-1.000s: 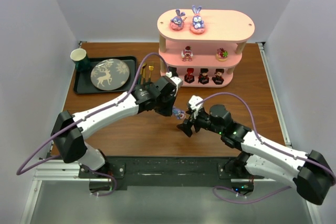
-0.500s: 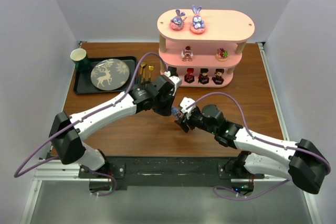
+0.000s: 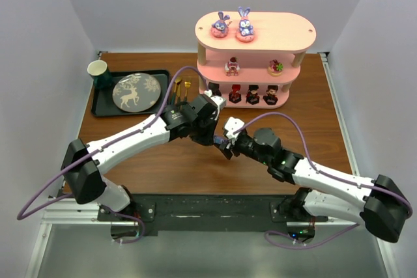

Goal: Place and organize the plastic toys onto the shelf

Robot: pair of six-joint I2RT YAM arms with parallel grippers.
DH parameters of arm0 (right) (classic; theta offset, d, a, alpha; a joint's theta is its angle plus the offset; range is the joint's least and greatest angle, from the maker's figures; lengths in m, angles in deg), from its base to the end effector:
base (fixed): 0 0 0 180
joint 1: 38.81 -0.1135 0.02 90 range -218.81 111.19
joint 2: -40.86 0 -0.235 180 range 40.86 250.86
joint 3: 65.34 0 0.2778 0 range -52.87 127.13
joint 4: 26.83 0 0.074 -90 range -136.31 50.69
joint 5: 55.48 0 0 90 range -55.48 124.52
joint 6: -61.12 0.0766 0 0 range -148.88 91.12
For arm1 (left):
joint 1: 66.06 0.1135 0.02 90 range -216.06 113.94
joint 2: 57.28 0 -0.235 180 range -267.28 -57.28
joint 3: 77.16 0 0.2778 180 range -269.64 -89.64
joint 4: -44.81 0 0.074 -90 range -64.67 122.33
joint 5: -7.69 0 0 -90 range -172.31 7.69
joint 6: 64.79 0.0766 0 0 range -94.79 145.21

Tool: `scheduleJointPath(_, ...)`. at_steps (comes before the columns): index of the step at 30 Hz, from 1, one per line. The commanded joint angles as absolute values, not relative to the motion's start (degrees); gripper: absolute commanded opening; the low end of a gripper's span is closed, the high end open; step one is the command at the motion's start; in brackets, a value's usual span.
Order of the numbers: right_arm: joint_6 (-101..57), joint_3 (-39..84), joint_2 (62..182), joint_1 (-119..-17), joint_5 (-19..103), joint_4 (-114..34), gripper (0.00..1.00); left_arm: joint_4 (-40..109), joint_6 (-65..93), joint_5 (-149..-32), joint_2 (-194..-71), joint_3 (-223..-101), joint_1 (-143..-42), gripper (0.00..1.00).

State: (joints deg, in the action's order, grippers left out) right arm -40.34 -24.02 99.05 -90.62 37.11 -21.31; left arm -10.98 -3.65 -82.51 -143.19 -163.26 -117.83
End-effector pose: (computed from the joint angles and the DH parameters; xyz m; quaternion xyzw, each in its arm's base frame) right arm 0.1887 0.2454 0.2030 -0.4178 0.6509 0.2349 0.5887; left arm 0.2264 -0.2878 0.2246 0.1902 0.9361 -0.1926 0.2244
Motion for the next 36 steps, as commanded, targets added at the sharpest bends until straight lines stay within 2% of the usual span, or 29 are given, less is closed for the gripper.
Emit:
scheduleJointPath(1, -41.01, -21.66, 101.41, -91.11, 39.62, -19.88, 0.64, -10.82, -4.59, -82.48, -141.13, -165.75, -117.92, 0.00)
scheduleJointPath(8, -41.62, -22.01, 103.78, -91.63, 38.92, -20.24, 0.63, -11.17, -4.85, -82.92, -141.04, -165.92, -117.83, 0.00)
scheduleJointPath(17, -44.52, -20.52, 107.21, -93.04, 35.93, -21.03, 0.55, -11.61, -4.85, -83.54, -140.61, -166.63, -117.83, 0.00)
scheduleJointPath(20, -44.79, -20.26, 107.56, -93.39, 34.70, -21.29, 0.44, -11.79, -4.85, -83.97, -140.52, -166.63, -117.92, 0.00)
scheduleJointPath(23, -45.05, -20.08, 107.39, -93.83, 33.57, -21.55, 0.30, -12.14, -4.85, -83.97, -140.52, -166.63, -117.83, 0.00)
scheduleJointPath(24, -45.14, -19.99, 107.30, -93.92, 33.21, -21.55, 0.21, -12.23, -4.85, -83.89, -140.26, -166.63, -117.83, 0.00)
scheduleJointPath(26, -45.05, -19.91, 106.86, -94.09, 32.59, -21.82, 0.14, -12.14, -4.94, -83.71, -139.90, -166.89, -117.83, 0.01)
scheduleJointPath(28, -44.44, -19.73, 106.51, -94.10, 32.24, -21.99, 0.04, -12.14, -4.94, -83.45, -139.20, -167.33, -117.74, 0.08)
scheduleJointPath(29, -44.17, -19.56, 105.81, -94.10, 31.80, -22.25, 0.02, -12.14, -5.29, -82.40, -138.85, -167.50, -117.74, 0.19)
scheduleJointPath(30, -43.82, -19.38, 105.37, -94.10, 31.62, -22.43, 0.00, -12.14, -5.38, -82.48, -137.80, -167.59, -117.65, 0.25)
scheduleJointPath(31, -43.21, -19.29, 105.02, -94.18, 31.36, -22.69, 0.00, -12.14, -5.55, -80.39, -137.18, -167.86, -117.48, 0.32)
scheduleJointPath(32, -42.94, -18.77, 104.32, -94.10, 30.84, -23.39, 0.00, -12.14, -6.16, -78.63, -135.61, -167.95, -117.22, 0.46)
scheduleJointPath(35, -41.19, -16.75, 103.44, -94.01, 29.52, -26.55, 0.00, -10.57, -6.52, -74.33, -130.96, -167.42, -115.46, 0.70)
scheduleJointPath(36, -40.83, -16.22, 102.65, -94.01, 27.51, -27.09, 0.00, -9.95, -6.61, -73.09, -129.63, -167.07, -114.33, 0.74)
